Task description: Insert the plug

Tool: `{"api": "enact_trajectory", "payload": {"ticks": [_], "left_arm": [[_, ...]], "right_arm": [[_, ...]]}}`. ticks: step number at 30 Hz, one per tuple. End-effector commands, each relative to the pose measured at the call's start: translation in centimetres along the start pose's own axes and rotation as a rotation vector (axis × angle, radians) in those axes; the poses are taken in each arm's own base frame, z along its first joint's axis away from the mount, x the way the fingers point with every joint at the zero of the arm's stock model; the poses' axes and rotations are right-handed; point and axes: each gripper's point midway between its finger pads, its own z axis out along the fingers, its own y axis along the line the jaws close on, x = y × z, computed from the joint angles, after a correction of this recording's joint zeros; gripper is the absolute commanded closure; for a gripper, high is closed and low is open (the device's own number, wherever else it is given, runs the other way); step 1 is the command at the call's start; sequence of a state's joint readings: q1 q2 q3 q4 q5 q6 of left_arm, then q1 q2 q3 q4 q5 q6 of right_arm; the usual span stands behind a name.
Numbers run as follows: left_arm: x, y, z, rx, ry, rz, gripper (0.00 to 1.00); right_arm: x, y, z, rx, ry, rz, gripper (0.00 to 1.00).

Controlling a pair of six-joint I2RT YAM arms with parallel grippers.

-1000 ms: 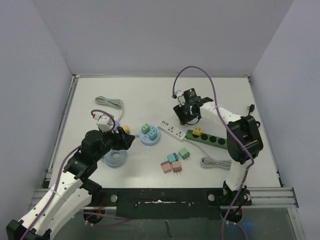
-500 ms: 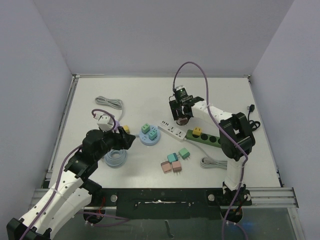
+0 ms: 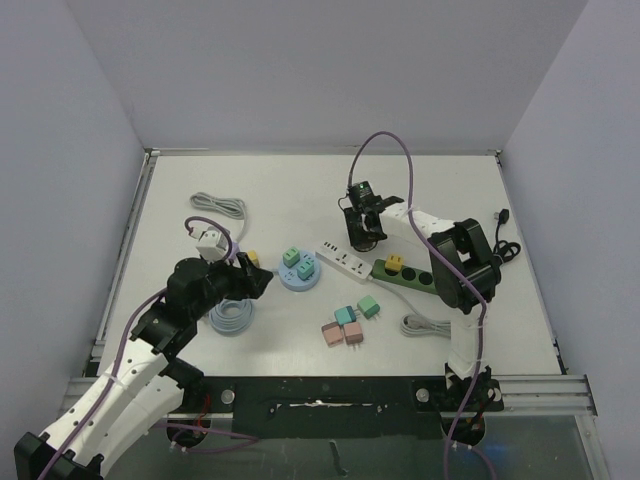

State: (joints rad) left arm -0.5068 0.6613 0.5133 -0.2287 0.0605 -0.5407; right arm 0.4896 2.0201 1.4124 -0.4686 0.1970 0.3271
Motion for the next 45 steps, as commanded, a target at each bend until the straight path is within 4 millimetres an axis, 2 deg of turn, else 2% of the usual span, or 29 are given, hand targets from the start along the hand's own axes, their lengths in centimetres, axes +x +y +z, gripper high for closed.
{"api": "enact_trajectory", "payload": {"ticks": [1,5,9,15,21,24,29,36,41,45], "left_arm": [[-3.1,-2.4,-0.1,0.078,-0.078,-0.013,0.32],[-3.6,-3.4,0.1,0.124,-0.085,-0.001,0.29],[-4.4,-4.6,0.6,0.174,-0.110,-0.013,0.29],[-5.8,-7.7,1.7,0.293,-0.170,-0.061,0.29],[-6.8,-10.6,3.5,0.347,-0.263,-0.058,0.31],[-6.8,-11.7,4.2,0.346,-0.310,-0.039,0.31],[-6.6,-12.3,4.8,0.315,-0.410,-0.022,0.32],[-6.8,-12.4,5.1,0.288,-0.497,-0.054,0.37],[-7.2,-12.9,5.5,0.291,-0.525,-0.060,0.45],[-7.5,-13.4,5.8,0.308,-0.539,-0.072,0.48]], "right_arm": [[-4.1,0.2,-3.7,-0.034,-0.186,0.146,0.66],[-6.2,0.8,-7.6,-0.086,-0.312,0.307,0.66],[-6.9,2.4,-11.4,-0.175,-0.391,0.461,0.66],[-6.5,6.4,-16.8,-0.365,-0.439,0.668,0.66],[-5.1,10.8,-21.0,-0.536,-0.424,0.755,0.65],[-4.4,12.4,-22.4,-0.594,-0.398,0.785,0.64],[-3.5,13.3,-24.0,-0.670,-0.368,0.846,0.63],[-3.5,13.4,-25.8,-0.725,-0.369,0.876,0.63],[-3.5,13.7,-26.3,-0.743,-0.365,0.867,0.62],[-3.6,14.1,-26.5,-0.760,-0.365,0.851,0.61]]}}
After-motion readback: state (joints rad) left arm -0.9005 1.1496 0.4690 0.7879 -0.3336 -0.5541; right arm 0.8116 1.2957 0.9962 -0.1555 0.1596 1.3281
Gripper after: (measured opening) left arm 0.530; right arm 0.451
